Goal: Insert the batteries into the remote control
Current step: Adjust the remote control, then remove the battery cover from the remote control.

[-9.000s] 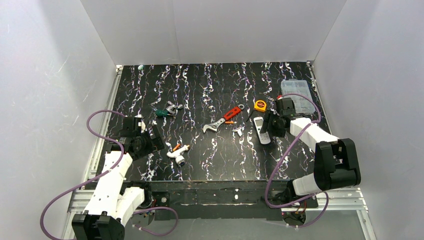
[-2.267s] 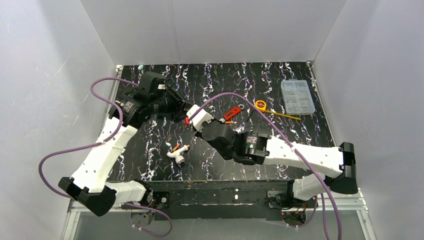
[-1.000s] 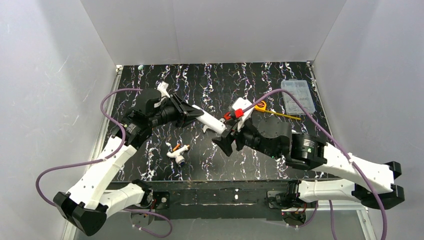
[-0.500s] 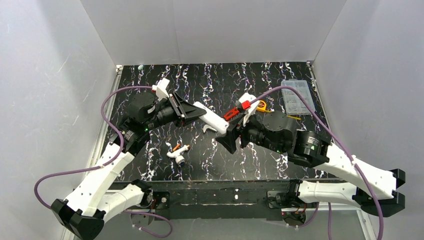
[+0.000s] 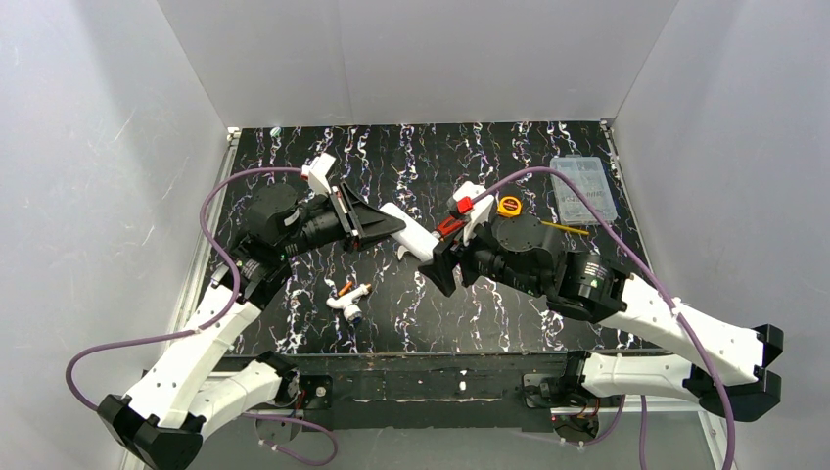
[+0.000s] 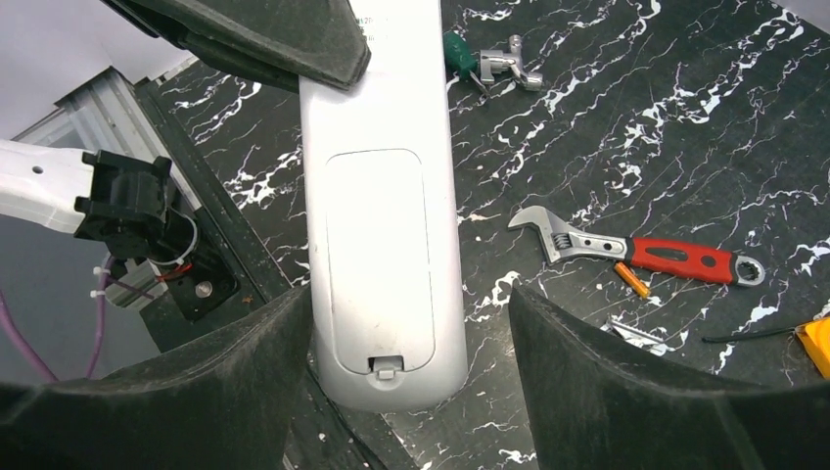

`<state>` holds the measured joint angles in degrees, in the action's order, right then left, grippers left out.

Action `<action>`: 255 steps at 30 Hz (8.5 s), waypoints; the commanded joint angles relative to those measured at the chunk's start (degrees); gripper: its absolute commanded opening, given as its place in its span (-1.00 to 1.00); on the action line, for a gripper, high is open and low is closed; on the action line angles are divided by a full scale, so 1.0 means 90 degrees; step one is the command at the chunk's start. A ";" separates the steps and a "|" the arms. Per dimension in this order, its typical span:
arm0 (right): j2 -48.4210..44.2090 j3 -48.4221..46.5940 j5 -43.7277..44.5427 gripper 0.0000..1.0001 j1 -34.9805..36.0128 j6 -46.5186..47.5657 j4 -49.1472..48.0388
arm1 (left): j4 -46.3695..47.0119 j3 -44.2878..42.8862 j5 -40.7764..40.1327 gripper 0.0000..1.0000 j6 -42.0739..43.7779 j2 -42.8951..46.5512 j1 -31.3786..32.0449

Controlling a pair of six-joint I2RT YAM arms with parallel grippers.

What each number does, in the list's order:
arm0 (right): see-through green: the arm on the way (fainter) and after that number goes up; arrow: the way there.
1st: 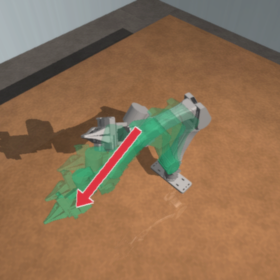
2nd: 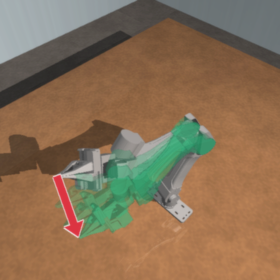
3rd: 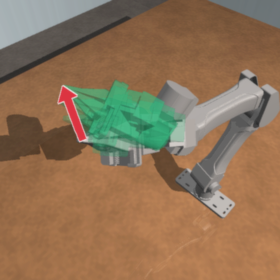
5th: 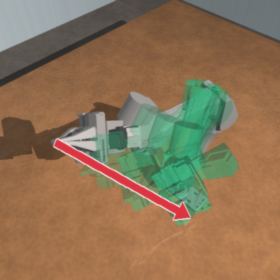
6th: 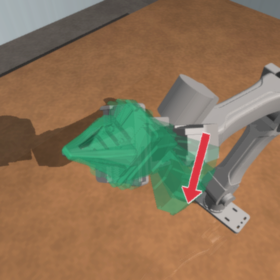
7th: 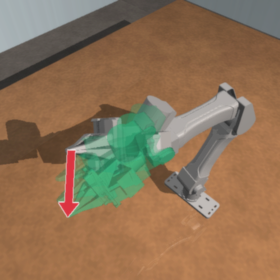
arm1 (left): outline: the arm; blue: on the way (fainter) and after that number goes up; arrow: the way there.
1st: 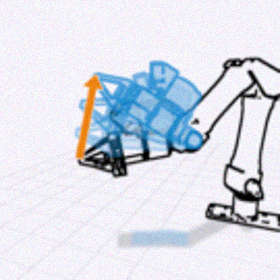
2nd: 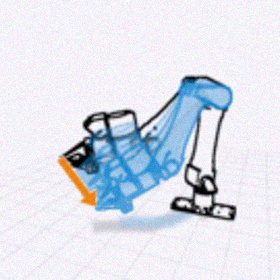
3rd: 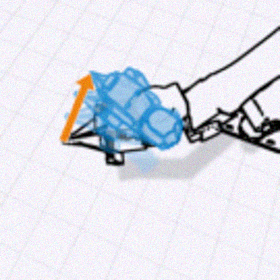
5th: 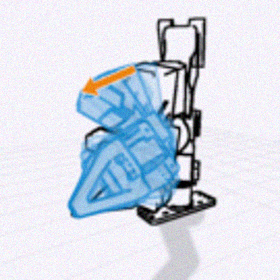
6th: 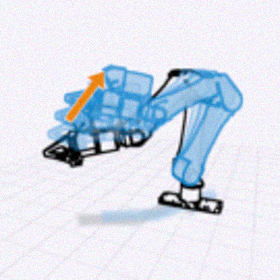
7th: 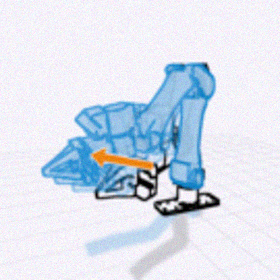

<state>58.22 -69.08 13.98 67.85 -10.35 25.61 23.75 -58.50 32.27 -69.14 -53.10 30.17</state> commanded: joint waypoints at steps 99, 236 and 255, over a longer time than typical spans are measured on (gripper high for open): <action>0.0564 -0.0126 -0.0626 -0.97 -0.0098 -0.0824 -0.1931 | 0.0913 0.0164 -0.1146 -0.18 0.0260 0.0385 0.0381; 0.0049 0.0988 -0.0751 0.73 0.0333 -0.1465 -0.2298 | -0.1276 0.0400 -0.1728 -1.00 0.1577 0.1340 0.0417; 0.0695 0.1313 -0.0588 0.57 0.0625 -0.1110 -0.2726 | -0.0973 0.0414 -0.1989 -1.00 0.0929 0.1258 0.0417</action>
<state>64.25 -58.17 7.60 73.17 -21.61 5.32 11.38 -52.66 14.35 -59.20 -41.95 33.87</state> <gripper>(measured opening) 0.804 0.261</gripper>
